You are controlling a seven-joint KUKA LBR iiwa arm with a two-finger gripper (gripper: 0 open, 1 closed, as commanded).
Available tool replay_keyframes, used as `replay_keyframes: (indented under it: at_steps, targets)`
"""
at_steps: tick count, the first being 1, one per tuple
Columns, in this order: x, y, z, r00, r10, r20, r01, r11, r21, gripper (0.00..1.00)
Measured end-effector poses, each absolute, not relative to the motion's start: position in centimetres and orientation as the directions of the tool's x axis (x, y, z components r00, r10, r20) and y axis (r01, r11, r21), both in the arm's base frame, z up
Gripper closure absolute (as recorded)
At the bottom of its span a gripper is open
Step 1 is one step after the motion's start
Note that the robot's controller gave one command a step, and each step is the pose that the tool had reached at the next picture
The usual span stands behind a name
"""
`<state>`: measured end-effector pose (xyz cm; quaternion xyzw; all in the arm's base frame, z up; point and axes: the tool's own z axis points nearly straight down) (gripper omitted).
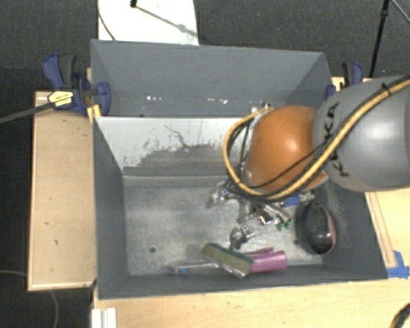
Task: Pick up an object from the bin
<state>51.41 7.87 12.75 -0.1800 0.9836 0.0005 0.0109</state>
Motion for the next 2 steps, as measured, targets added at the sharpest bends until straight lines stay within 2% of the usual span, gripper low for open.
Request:
replay_keyframes:
  at_steps: [1, 2]
  targets:
    - [49.1, 12.6, 7.2, -0.895, -0.446, -0.01, -0.446, 0.895, -0.001, 0.0]
    - [48.4, 16.6, 7.3, -0.835, -0.55, -0.02, -0.55, 0.835, -0.006, 0.0]
